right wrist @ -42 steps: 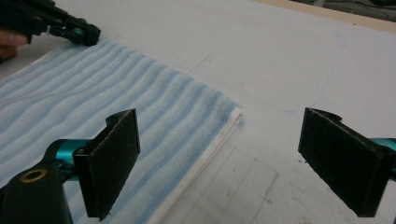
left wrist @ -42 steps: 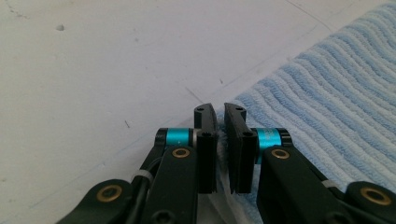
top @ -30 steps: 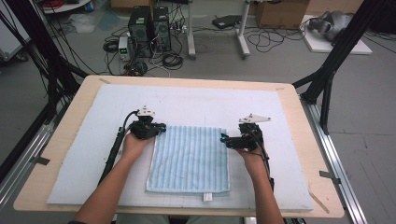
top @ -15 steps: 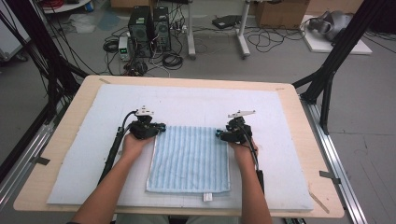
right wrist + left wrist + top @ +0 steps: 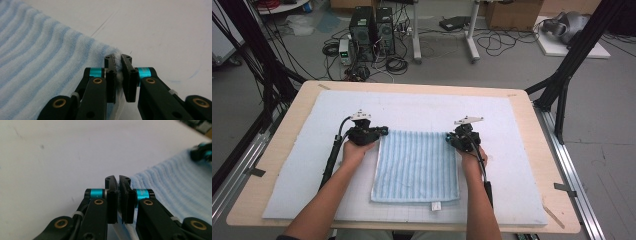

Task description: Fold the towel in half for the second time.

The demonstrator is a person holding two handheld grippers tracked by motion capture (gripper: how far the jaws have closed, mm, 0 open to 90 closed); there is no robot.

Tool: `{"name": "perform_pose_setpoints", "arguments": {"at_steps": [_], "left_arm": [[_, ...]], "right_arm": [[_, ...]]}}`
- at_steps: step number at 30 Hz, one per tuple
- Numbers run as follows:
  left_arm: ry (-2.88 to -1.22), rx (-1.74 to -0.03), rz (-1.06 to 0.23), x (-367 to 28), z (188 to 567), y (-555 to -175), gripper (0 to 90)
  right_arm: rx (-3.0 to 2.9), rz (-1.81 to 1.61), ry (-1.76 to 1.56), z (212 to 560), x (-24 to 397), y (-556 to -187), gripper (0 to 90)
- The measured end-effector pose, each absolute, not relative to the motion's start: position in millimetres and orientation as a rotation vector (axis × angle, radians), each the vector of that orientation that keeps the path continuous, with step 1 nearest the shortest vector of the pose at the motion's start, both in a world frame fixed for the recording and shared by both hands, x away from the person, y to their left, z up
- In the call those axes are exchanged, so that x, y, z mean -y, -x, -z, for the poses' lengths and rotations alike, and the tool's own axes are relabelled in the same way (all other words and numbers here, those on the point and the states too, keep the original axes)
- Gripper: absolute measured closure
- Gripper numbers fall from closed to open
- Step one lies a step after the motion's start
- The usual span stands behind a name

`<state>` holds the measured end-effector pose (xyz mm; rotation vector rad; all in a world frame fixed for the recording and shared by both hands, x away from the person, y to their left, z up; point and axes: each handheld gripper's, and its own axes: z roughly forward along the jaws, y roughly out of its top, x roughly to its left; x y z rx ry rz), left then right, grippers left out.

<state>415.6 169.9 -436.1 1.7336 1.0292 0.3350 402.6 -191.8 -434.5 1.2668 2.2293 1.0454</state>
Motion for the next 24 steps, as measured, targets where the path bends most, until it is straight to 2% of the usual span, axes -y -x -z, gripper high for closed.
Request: {"name": "perform_pose_setpoints", "arguments": {"at_steps": [10, 17, 24], "left_arm": [[-1.666, -1.038, -0.291, -183, 423, -421, 84.8], [-1.633, -1.019, -0.247, -189, 419, -407, 84.1], [-1.655, -0.978, -0.27, -187, 406, -385, 84.2]], "right_arm": [[-2.113, -1.193, -1.262, 420, 191, -407, 81.7], [-2.122, -1.227, -1.209, 414, 194, -392, 81.7], [-2.133, -1.247, -1.169, 406, 195, -374, 82.0]]}}
